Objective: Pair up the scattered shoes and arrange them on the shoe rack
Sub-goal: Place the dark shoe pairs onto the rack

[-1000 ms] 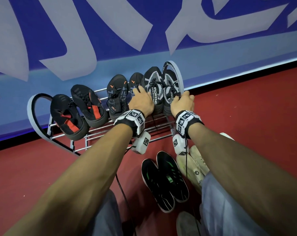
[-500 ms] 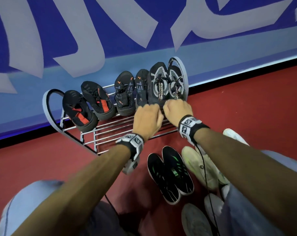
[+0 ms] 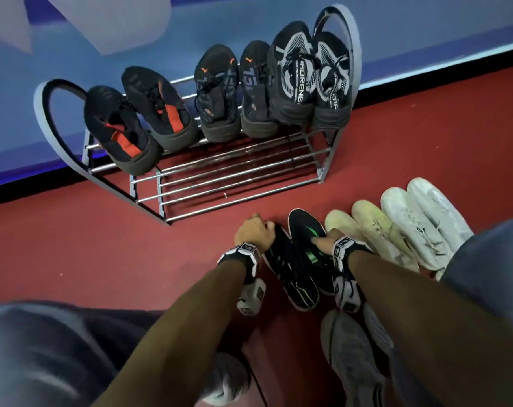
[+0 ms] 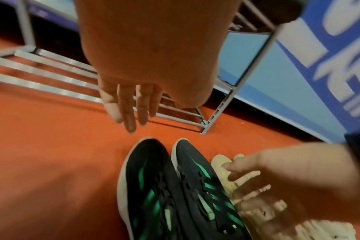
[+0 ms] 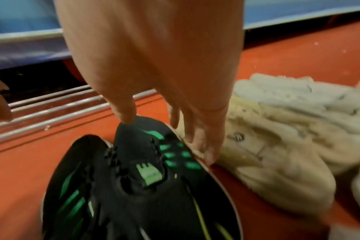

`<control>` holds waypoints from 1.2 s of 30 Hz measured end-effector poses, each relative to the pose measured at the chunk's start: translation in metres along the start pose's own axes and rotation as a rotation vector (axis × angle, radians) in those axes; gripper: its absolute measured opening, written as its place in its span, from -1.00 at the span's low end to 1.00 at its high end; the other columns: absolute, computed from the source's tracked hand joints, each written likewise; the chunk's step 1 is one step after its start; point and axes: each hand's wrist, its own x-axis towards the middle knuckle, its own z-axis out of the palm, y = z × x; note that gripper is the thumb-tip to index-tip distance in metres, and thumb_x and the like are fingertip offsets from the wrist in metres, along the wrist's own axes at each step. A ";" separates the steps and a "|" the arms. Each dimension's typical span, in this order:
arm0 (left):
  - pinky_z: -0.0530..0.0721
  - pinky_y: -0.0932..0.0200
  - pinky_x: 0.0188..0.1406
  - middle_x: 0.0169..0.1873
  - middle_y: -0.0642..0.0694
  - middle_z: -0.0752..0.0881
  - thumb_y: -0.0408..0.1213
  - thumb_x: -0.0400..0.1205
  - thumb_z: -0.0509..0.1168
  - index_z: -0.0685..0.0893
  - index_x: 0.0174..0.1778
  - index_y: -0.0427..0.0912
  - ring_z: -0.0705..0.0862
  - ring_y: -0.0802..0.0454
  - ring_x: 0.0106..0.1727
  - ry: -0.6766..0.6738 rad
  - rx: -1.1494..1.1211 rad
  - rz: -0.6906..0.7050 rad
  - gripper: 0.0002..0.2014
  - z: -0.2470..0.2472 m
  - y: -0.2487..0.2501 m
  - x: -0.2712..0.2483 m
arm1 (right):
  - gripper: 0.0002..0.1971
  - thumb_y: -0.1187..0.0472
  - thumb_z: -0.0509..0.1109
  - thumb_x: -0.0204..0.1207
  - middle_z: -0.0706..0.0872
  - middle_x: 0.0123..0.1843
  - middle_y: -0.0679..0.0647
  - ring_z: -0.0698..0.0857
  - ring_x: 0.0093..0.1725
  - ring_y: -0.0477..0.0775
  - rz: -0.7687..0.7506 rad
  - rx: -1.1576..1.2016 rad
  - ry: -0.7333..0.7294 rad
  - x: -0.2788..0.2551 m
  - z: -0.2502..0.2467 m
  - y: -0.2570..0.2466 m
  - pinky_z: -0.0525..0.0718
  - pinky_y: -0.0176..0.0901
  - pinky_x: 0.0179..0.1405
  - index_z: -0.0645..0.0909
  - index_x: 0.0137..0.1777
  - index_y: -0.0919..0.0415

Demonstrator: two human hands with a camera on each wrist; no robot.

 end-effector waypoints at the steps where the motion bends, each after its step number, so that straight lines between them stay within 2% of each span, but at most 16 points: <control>1: 0.66 -0.13 0.26 0.30 -0.34 0.68 0.09 0.75 0.10 0.52 0.42 -0.31 0.68 -0.37 0.30 -0.026 -0.067 -0.064 -0.46 0.017 0.001 0.002 | -0.47 -0.01 0.43 0.59 0.65 0.40 0.26 0.62 0.39 0.23 0.035 0.021 -0.005 0.006 0.010 0.007 0.53 -0.18 0.15 0.58 0.42 0.34; 3: 0.61 -0.11 0.37 0.40 -0.37 0.61 0.12 0.75 0.11 0.42 0.52 -0.41 0.62 -0.37 0.40 -0.106 -0.175 -0.182 -0.34 0.054 -0.002 0.007 | -0.43 -0.01 0.45 0.58 0.62 0.43 0.26 0.60 0.43 0.23 0.079 0.079 -0.020 0.010 0.024 0.013 0.50 -0.19 0.14 0.55 0.46 0.34; 4: 0.60 -0.08 0.40 0.44 -0.38 0.58 0.15 0.74 0.13 0.40 0.54 -0.45 0.60 -0.37 0.44 -0.146 -0.228 -0.249 -0.29 0.073 -0.004 0.010 | -0.39 -0.03 0.47 0.56 0.60 0.45 0.28 0.59 0.44 0.25 0.086 0.101 -0.031 0.013 0.032 0.015 0.52 -0.16 0.21 0.52 0.49 0.35; 6: 0.59 -0.07 0.43 0.45 -0.36 0.60 0.20 0.70 0.20 0.49 0.54 -0.43 0.61 -0.35 0.45 -0.258 -0.339 -0.334 -0.25 0.108 -0.012 0.012 | -0.27 -0.08 0.52 0.50 0.56 0.48 0.31 0.57 0.45 0.29 0.090 0.105 -0.030 0.018 0.043 0.017 0.53 -0.03 0.37 0.46 0.54 0.35; 8: 0.63 -0.04 0.40 0.38 -0.29 0.69 0.26 0.63 0.27 0.65 0.47 -0.28 0.68 -0.28 0.38 -0.384 -0.467 -0.363 -0.29 0.134 -0.018 0.007 | -0.28 -0.08 0.55 0.46 0.59 0.45 0.30 0.59 0.42 0.29 0.091 0.099 -0.009 0.022 0.048 0.021 0.56 0.01 0.37 0.48 0.51 0.34; 12: 0.74 0.07 0.21 0.21 -0.19 0.80 0.29 0.48 0.45 0.77 0.32 -0.21 0.78 -0.17 0.20 -0.430 -0.586 -0.387 -0.31 0.153 -0.023 -0.001 | -0.40 -0.01 0.55 0.48 0.66 0.37 0.27 0.64 0.36 0.28 0.102 0.165 0.024 0.030 0.047 0.031 0.60 -0.03 0.28 0.57 0.42 0.32; 15: 0.77 0.11 0.05 0.11 -0.14 0.83 0.11 0.41 0.59 0.81 0.20 -0.22 0.79 -0.10 0.07 -0.476 -0.536 -0.278 -0.44 0.151 -0.029 -0.001 | -0.44 -0.05 0.47 0.57 0.67 0.40 0.25 0.65 0.37 0.27 0.078 0.222 0.010 0.032 0.045 0.031 0.59 -0.06 0.28 0.59 0.44 0.31; 18: 0.64 0.23 0.02 0.14 -0.18 0.78 -0.21 0.57 0.56 0.76 0.30 -0.26 0.74 -0.09 0.18 -0.483 -0.535 -0.195 -0.60 0.143 -0.034 -0.008 | -0.32 -0.05 0.46 0.60 0.53 0.56 0.24 0.54 0.51 0.29 0.028 0.299 0.017 0.022 0.043 0.033 0.50 0.01 0.49 0.42 0.60 0.34; 20: 0.70 0.16 0.14 0.20 -0.24 0.77 -0.37 0.57 0.54 0.73 0.30 -0.30 0.73 -0.09 0.20 -0.499 -0.582 -0.174 -0.63 0.137 -0.035 -0.014 | -0.32 0.01 0.47 0.60 0.51 0.58 0.22 0.52 0.53 0.26 -0.012 0.342 0.012 0.013 0.040 0.033 0.46 -0.05 0.50 0.40 0.61 0.36; 22: 0.74 -0.14 0.30 0.09 -0.27 0.79 -0.53 0.50 0.52 0.79 0.11 -0.32 0.73 -0.11 0.08 -0.485 -0.630 -0.155 -0.73 0.135 -0.042 -0.015 | -0.33 0.01 0.49 0.59 0.53 0.57 0.19 0.52 0.54 0.23 -0.051 0.356 0.003 0.001 0.032 0.031 0.44 -0.07 0.51 0.42 0.59 0.35; 24: 0.76 -0.38 0.15 -0.06 -0.26 0.77 -0.62 0.46 0.45 0.73 -0.11 -0.34 0.74 -0.18 -0.05 -0.421 -0.719 -0.174 -0.84 0.136 -0.057 -0.013 | -0.33 -0.03 0.49 0.58 0.57 0.53 0.15 0.53 0.53 0.20 -0.091 0.344 -0.015 -0.017 0.022 0.023 0.45 -0.13 0.47 0.45 0.59 0.30; 27: 0.85 -0.15 0.02 0.02 -0.18 0.83 -0.57 0.42 0.52 0.74 0.13 -0.34 0.83 -0.14 -0.01 -0.315 -0.765 -0.160 -0.64 0.077 -0.054 -0.043 | -0.62 -0.03 0.53 0.53 0.81 0.19 0.05 0.77 0.19 0.08 -0.192 0.399 -0.038 -0.045 0.012 0.007 0.60 -0.25 0.15 0.75 0.27 0.15; 29: 0.81 -0.10 0.12 0.07 -0.17 0.81 -0.67 0.39 0.55 0.73 0.15 -0.33 0.79 -0.16 0.10 -0.221 -0.799 -0.113 -0.57 0.035 -0.058 -0.058 | -0.76 -0.04 0.59 0.45 0.87 0.01 -0.03 0.83 -0.02 -0.02 -0.286 0.469 -0.043 -0.068 0.007 -0.009 0.72 -0.18 0.11 0.82 0.04 0.05; 31: 0.78 -0.15 0.18 0.04 -0.17 0.79 -0.69 0.37 0.56 0.65 0.18 -0.25 0.78 -0.23 0.10 -0.129 -0.808 -0.125 -0.49 -0.011 -0.062 -0.078 | -0.85 0.03 0.63 0.42 0.88 -0.08 -0.04 0.85 -0.04 -0.01 -0.377 0.532 -0.043 -0.096 0.000 -0.028 0.78 -0.05 0.15 0.82 -0.08 0.03; 33: 0.73 -0.05 0.13 -0.08 -0.15 0.74 -0.68 0.40 0.55 0.55 0.19 -0.19 0.72 -0.19 -0.03 -0.079 -0.809 -0.109 -0.46 -0.052 -0.068 -0.098 | -0.90 0.14 0.63 0.44 0.88 -0.07 0.02 0.85 0.01 0.06 -0.458 0.593 -0.046 -0.123 -0.006 -0.048 0.77 0.03 0.19 0.81 -0.09 0.08; 36: 0.69 -0.05 0.13 -0.02 -0.21 0.74 -0.71 0.38 0.57 0.57 0.23 -0.30 0.70 -0.16 0.05 -0.002 -0.826 -0.040 -0.44 -0.122 -0.075 -0.134 | -0.74 0.04 0.66 0.38 0.88 -0.07 0.02 0.85 0.01 0.05 -0.566 0.604 -0.036 -0.167 -0.020 -0.079 0.76 0.10 0.21 0.82 -0.03 0.17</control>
